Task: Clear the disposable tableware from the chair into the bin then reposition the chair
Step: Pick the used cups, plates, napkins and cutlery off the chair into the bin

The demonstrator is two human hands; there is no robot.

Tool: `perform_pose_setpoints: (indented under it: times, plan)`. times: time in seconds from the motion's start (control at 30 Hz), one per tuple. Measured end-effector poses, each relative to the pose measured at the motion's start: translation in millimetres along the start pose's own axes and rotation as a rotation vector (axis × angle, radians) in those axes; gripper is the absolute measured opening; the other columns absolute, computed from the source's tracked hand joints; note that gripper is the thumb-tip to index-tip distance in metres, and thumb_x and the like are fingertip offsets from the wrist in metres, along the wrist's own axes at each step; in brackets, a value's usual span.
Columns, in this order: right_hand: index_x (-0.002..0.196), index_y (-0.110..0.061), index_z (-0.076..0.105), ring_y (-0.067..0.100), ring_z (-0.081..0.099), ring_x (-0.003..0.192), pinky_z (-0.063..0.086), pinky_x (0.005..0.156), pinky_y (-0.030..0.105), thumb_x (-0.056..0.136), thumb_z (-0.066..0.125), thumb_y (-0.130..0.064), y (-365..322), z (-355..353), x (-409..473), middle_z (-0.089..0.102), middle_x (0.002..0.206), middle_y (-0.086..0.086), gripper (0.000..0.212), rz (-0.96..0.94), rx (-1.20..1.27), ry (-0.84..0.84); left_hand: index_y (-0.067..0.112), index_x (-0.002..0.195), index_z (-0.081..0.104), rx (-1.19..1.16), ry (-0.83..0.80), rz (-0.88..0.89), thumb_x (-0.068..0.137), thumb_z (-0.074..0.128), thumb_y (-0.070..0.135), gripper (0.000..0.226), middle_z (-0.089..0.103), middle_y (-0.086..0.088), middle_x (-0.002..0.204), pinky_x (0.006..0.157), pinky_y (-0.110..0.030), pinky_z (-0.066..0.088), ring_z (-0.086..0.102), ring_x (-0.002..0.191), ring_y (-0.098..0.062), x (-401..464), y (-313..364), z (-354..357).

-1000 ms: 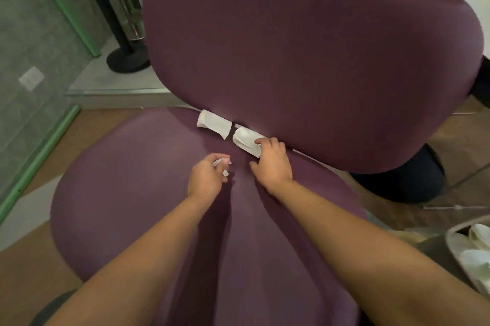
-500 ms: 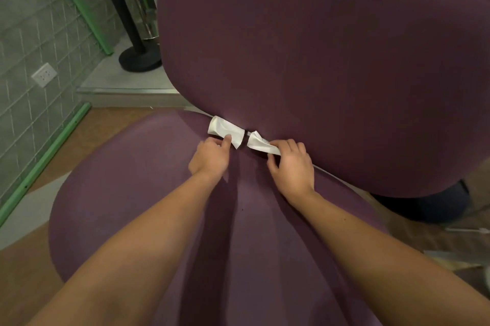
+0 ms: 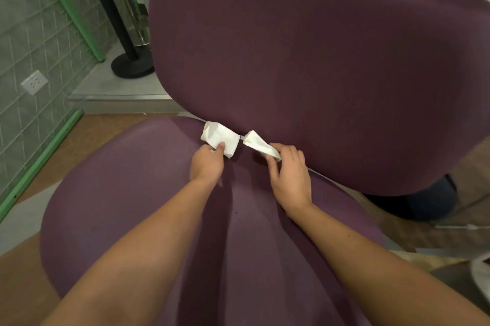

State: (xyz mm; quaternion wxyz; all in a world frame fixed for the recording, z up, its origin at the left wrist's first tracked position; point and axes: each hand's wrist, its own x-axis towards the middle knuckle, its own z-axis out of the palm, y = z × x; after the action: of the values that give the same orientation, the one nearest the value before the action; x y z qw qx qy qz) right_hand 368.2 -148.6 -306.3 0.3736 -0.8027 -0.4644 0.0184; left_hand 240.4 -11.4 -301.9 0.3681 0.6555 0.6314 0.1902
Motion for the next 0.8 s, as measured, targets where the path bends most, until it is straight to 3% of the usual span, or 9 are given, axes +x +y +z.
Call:
perform_pose_setpoints:
  times: [0.13,0.23,0.37,0.53,0.8]
  plan:
    - [0.124,-0.021,0.059,0.014,0.046,0.109,0.041,0.09,0.027,0.099,0.049,-0.029,-7.0,-18.5,-11.1,0.06,0.116,-0.006,0.028,0.177,0.198,0.036,0.008,0.086,0.058,-0.176,-0.087,0.072,0.096,0.051,0.04,0.034,0.063,-0.006,0.081,0.07,-0.038,0.045,0.058,0.075,-0.023,-24.5,-8.7,-1.0]
    - [0.121,-0.021,0.061,0.013,0.047,0.111,0.039,0.091,0.025,0.097,0.051,-0.029,-6.9,-40.4,-24.5,0.059,0.112,-0.007,0.026,0.3,0.321,0.086,0.012,0.082,0.056,-0.314,-0.173,0.084,0.094,0.057,0.035,0.027,0.061,-0.002,0.074,0.062,-0.033,0.048,0.054,0.059,-0.014,-51.0,-4.3,-1.7]
    - [0.118,-0.021,0.062,0.014,0.055,0.109,0.046,0.098,0.036,0.095,0.054,-0.031,5.9,-70.5,-47.4,0.062,0.111,-0.008,0.027,0.441,0.426,0.156,0.007,0.09,0.06,-0.278,-0.216,0.18,0.094,0.06,0.03,0.023,0.065,-0.001,0.075,0.063,-0.024,0.052,0.061,0.068,-0.015,-90.0,11.3,5.4]
    - [0.118,-0.021,0.064,0.017,0.061,0.1,0.051,0.091,0.034,0.095,0.056,-0.033,33.0,-124.2,-89.5,0.067,0.108,-0.005,0.027,0.583,0.494,0.253,0.012,0.096,0.056,-0.282,-0.317,0.312,0.092,0.064,0.026,0.016,0.064,0.001,0.086,0.054,-0.013,0.048,0.061,0.07,-0.008,-148.4,39.0,29.1]
    - [0.118,-0.022,0.061,0.014,0.059,0.1,0.044,0.079,0.024,0.096,0.056,-0.03,88.0,-207.4,-152.6,0.064,0.111,-0.003,0.024,0.758,0.554,0.468,0.018,0.094,0.059,-0.186,-0.514,0.458,0.091,0.065,0.024,0.009,0.067,0.001,0.091,0.061,-0.023,0.052,0.062,0.073,-0.011,-227.4,87.4,90.4]
